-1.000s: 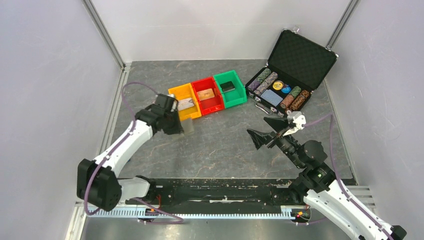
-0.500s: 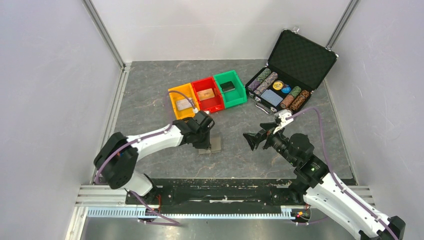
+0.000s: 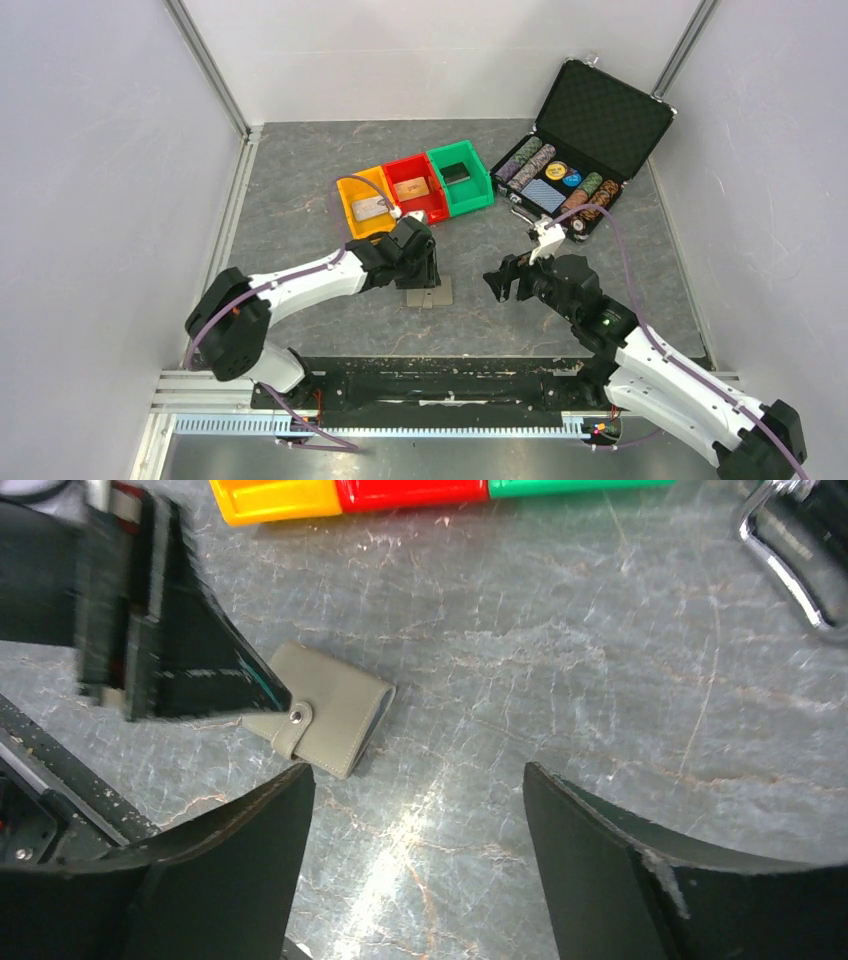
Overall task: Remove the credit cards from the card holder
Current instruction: Place the card holder at the center of the board, then open the card holder at the center of the board.
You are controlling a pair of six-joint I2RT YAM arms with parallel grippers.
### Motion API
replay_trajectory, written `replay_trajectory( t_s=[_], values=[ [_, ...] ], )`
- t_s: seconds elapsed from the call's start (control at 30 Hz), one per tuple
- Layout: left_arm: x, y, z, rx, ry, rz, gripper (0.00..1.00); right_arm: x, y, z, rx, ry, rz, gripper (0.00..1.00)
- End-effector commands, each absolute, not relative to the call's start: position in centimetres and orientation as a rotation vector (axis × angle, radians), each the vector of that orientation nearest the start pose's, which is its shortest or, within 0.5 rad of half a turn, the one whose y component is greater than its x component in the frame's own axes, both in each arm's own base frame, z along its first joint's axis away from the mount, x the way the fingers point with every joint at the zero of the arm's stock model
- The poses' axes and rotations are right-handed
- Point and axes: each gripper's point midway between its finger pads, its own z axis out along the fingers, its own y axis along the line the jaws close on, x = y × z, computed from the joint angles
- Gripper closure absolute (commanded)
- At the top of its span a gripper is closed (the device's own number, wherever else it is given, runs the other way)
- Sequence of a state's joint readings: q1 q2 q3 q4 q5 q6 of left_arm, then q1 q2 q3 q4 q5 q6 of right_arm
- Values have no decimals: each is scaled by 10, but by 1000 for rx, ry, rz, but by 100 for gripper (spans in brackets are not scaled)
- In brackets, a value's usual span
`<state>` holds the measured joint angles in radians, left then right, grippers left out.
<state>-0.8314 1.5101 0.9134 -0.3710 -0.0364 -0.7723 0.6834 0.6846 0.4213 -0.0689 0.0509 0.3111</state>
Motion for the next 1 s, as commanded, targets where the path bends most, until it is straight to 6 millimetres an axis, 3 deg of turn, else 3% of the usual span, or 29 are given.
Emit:
replay_trajectory(
  t_s=[0.0,0.1,0.27,0.43,0.57,0.73,0.97],
  values=[
    [250,-264,123,36,2472,-495,45,229,196,169,-235,1938,683,25],
    [251,-245,130,11,2457,-494,45,226,208,158,-214,1975,763,35],
    [240,-239,118,-1,2496,-661,46,224,227,149,-171,2010,850,51],
    [231,-233,93,-30,2569,-714,50,228,252,148,-126,2042,867,54],
    [231,-217,92,-47,2569,-681,50,231,276,135,-121,2124,768,54],
    [230,-181,112,-77,2495,-556,49,225,302,115,-91,2200,702,56],
    [216,-144,165,-52,2360,-462,44,217,332,86,-113,2279,631,55]
  ],
)
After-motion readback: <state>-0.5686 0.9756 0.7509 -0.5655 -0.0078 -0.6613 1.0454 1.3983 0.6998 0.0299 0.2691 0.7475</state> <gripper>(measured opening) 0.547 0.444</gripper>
